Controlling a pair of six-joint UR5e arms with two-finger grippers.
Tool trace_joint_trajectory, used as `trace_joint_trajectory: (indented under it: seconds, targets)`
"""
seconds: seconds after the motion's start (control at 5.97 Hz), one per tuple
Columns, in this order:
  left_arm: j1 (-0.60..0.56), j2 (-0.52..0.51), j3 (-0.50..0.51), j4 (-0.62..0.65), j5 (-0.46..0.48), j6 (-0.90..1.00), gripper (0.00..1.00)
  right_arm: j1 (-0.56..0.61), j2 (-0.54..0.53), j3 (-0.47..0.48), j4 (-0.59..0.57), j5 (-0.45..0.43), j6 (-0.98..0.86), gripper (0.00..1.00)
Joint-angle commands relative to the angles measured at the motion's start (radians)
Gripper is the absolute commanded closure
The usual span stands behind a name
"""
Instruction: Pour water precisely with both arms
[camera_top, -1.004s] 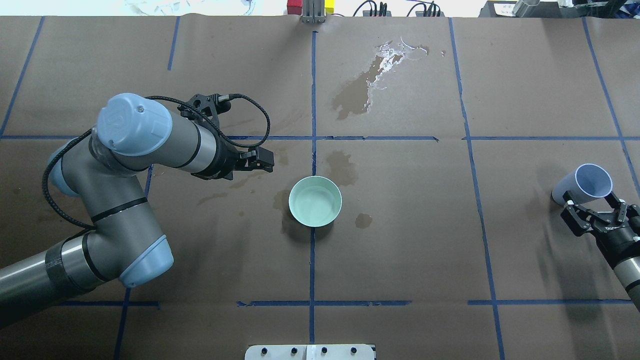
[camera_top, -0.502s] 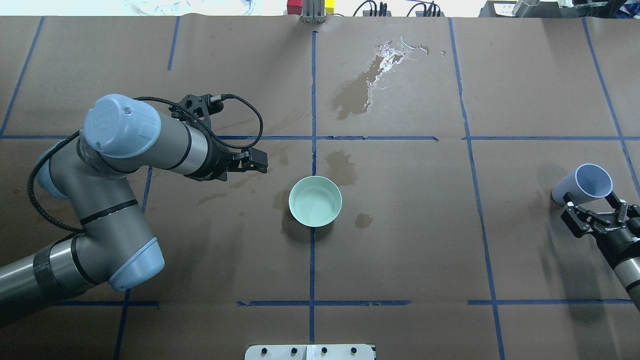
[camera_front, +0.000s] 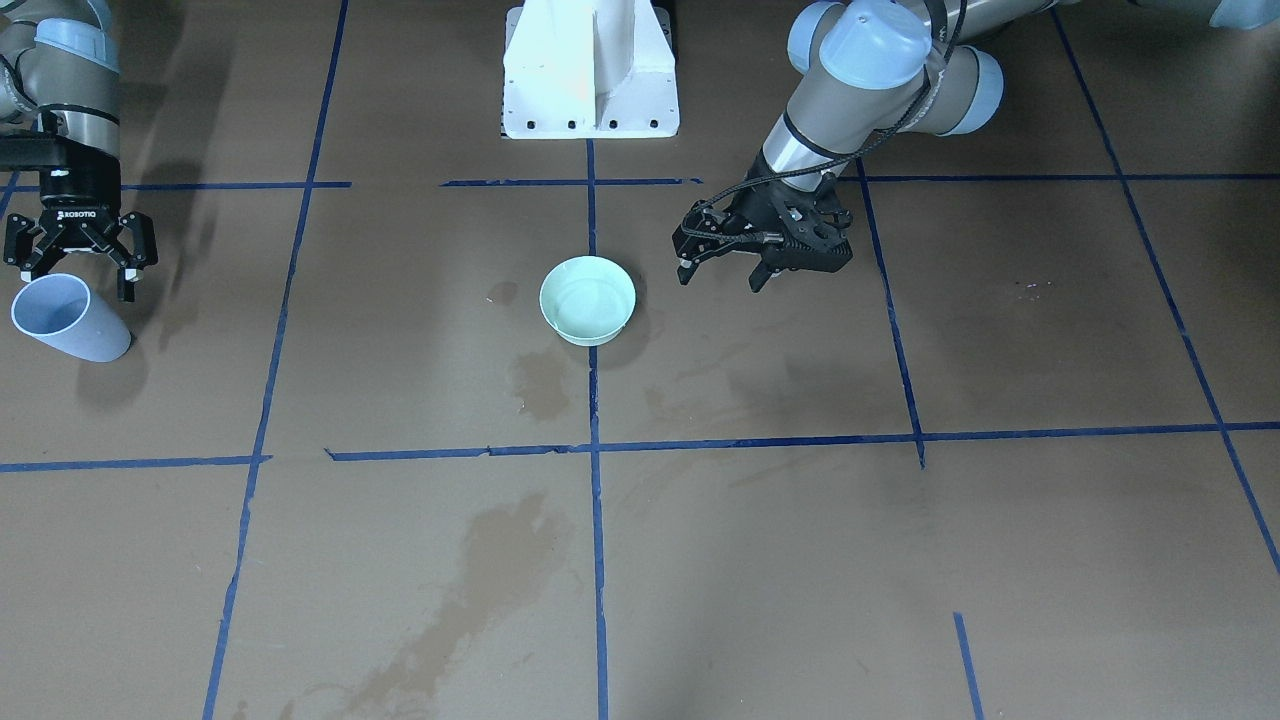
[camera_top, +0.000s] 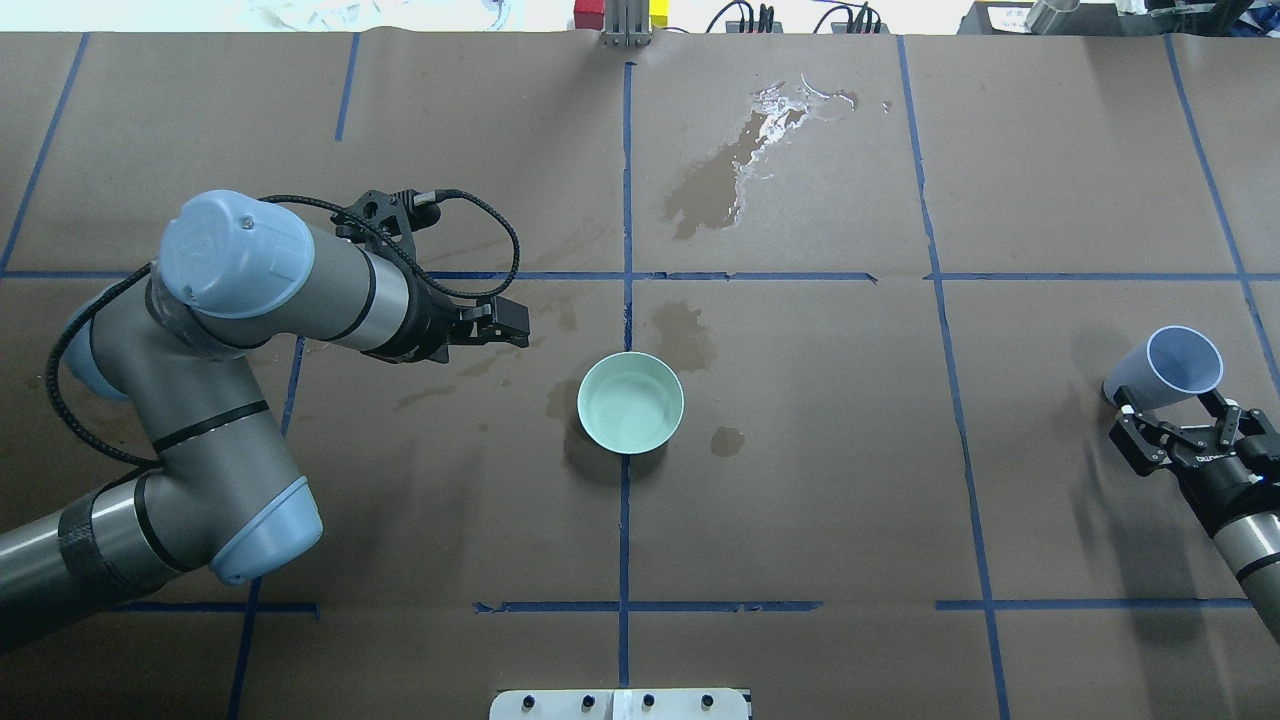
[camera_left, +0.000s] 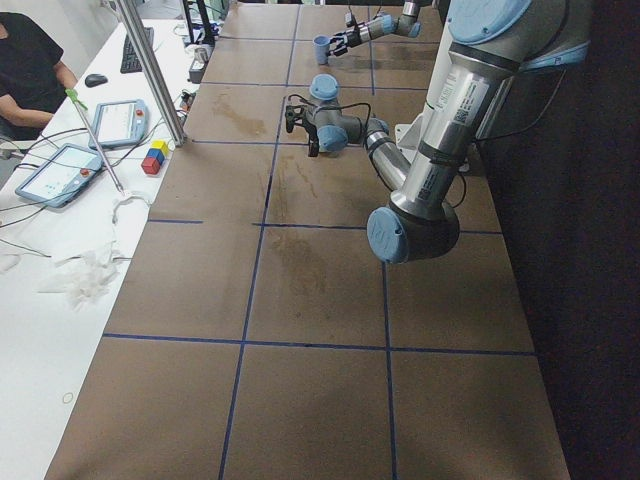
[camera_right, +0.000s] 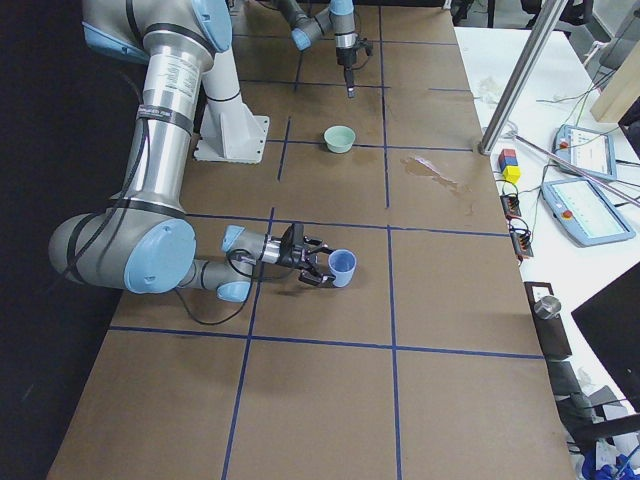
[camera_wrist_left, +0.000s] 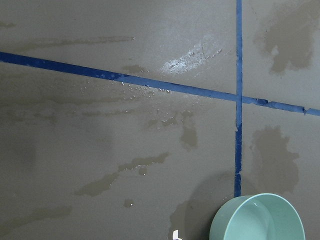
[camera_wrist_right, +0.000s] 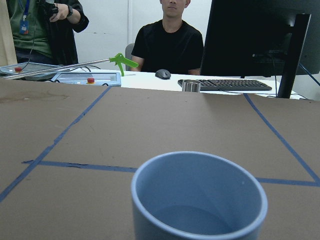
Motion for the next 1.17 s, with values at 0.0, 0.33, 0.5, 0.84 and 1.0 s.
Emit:
trace_joint_trajectory:
  seconds: [0.0,0.33,0.5,0.84,1.0]
  targets:
    - [0.0,0.0,-0.016,0.026,0.001,0.0,0.0,0.004,0.002,-0.008,0.001,0.002,0.001,0.02]
    - [0.0,0.001,-0.019,0.028,0.001,-0.002,0.0,0.048,0.007,-0.011,0.016,0.05,-0.022,0.02]
    - [-0.002,0.0,-0.021,0.028,0.001,0.0,0.0,0.053,0.009,-0.011,0.019,0.055,-0.025,0.02]
    - [-0.003,0.0,-0.022,0.028,0.001,0.0,0.0,0.069,0.033,-0.013,0.017,0.075,-0.044,0.02]
    - [-0.003,0.0,-0.025,0.029,0.001,0.0,0.0,0.079,0.032,-0.014,0.017,0.083,-0.048,0.02]
